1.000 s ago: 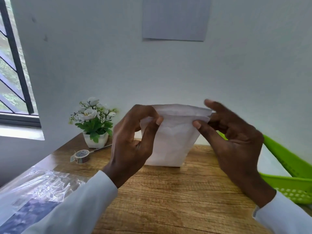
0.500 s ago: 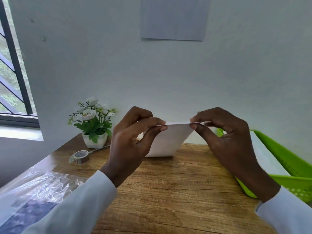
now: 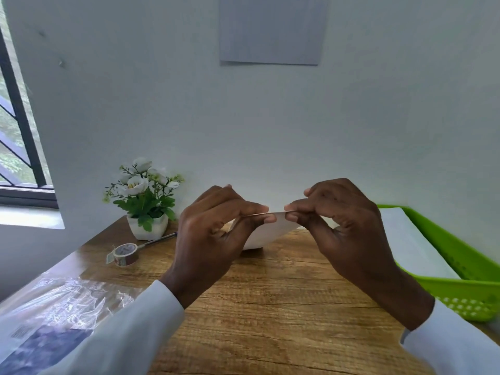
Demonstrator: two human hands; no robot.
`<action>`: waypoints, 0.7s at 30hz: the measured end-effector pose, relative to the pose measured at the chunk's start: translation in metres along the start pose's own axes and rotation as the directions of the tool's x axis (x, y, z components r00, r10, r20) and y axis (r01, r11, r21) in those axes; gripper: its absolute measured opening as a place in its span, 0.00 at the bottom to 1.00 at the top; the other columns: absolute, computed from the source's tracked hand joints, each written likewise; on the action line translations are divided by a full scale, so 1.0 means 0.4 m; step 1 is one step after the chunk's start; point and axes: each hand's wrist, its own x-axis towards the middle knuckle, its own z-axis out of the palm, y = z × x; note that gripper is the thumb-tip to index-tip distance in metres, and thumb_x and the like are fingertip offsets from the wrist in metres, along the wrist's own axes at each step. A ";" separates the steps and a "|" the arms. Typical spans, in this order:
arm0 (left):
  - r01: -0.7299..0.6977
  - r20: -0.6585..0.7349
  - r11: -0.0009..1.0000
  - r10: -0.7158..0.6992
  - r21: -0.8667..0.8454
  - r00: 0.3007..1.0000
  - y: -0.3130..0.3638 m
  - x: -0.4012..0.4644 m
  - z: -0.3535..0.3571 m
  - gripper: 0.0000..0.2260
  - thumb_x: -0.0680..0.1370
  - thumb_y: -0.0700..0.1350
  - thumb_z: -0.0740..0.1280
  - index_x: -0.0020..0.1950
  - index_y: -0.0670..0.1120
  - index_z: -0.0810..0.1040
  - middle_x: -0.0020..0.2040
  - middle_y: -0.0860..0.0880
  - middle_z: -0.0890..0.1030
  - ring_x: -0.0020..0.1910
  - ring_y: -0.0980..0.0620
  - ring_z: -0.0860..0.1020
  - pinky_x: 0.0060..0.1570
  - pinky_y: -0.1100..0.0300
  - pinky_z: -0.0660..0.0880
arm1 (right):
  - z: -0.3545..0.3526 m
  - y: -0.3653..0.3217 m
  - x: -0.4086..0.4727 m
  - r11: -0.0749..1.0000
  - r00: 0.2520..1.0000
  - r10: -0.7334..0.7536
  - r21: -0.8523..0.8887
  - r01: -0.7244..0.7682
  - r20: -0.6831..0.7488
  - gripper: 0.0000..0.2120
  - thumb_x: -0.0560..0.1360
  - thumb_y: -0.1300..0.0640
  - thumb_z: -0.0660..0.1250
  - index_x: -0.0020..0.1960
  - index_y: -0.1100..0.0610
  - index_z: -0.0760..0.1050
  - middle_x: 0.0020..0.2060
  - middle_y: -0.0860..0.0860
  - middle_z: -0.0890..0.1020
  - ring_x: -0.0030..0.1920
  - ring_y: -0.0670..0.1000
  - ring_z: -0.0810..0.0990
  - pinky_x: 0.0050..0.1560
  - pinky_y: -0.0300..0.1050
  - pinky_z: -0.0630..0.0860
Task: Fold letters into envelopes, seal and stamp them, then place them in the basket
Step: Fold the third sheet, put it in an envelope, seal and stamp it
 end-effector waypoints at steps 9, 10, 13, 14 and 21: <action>0.127 -0.085 0.986 -0.137 -0.111 0.987 0.012 0.012 -0.006 0.04 0.72 0.42 0.74 0.43 0.50 0.83 0.41 0.63 0.82 0.41 0.64 0.82 0.47 0.67 0.77 | -0.008 0.021 0.005 0.945 0.964 0.262 0.187 -0.267 0.048 0.06 0.75 0.51 0.71 0.44 0.53 0.82 0.38 0.42 0.82 0.45 0.45 0.80 0.45 0.36 0.76; 0.173 -0.094 0.973 -0.189 -0.152 0.977 0.013 0.017 -0.007 0.04 0.72 0.43 0.74 0.44 0.52 0.83 0.40 0.65 0.82 0.41 0.65 0.82 0.44 0.70 0.76 | -0.009 0.017 0.010 0.908 0.942 0.330 0.256 -0.333 0.056 0.05 0.75 0.52 0.73 0.44 0.53 0.82 0.38 0.43 0.83 0.45 0.44 0.82 0.45 0.35 0.77; 0.284 -0.069 0.908 -0.319 -0.307 0.945 0.017 0.035 -0.012 0.04 0.73 0.44 0.73 0.43 0.53 0.82 0.36 0.67 0.83 0.37 0.66 0.80 0.38 0.72 0.74 | -0.014 -0.003 0.040 0.756 0.884 0.463 0.495 -0.427 0.056 0.01 0.73 0.57 0.72 0.43 0.53 0.81 0.38 0.43 0.84 0.41 0.40 0.82 0.44 0.34 0.78; 0.297 -0.035 0.889 -0.329 -0.349 0.944 0.020 0.040 -0.014 0.03 0.73 0.43 0.72 0.43 0.52 0.82 0.35 0.65 0.83 0.34 0.66 0.79 0.36 0.72 0.73 | -0.017 -0.009 0.056 0.709 0.875 0.482 0.566 -0.420 0.045 0.01 0.72 0.56 0.72 0.42 0.53 0.81 0.37 0.43 0.84 0.40 0.40 0.81 0.44 0.35 0.78; 0.484 0.292 0.804 -0.398 -0.345 0.870 -0.017 0.066 -0.067 0.03 0.74 0.40 0.72 0.43 0.41 0.85 0.38 0.48 0.86 0.35 0.52 0.84 0.34 0.61 0.79 | -0.003 0.004 0.209 0.688 0.838 0.411 0.482 -0.543 0.358 0.03 0.72 0.59 0.75 0.40 0.54 0.83 0.36 0.47 0.85 0.38 0.44 0.82 0.42 0.38 0.78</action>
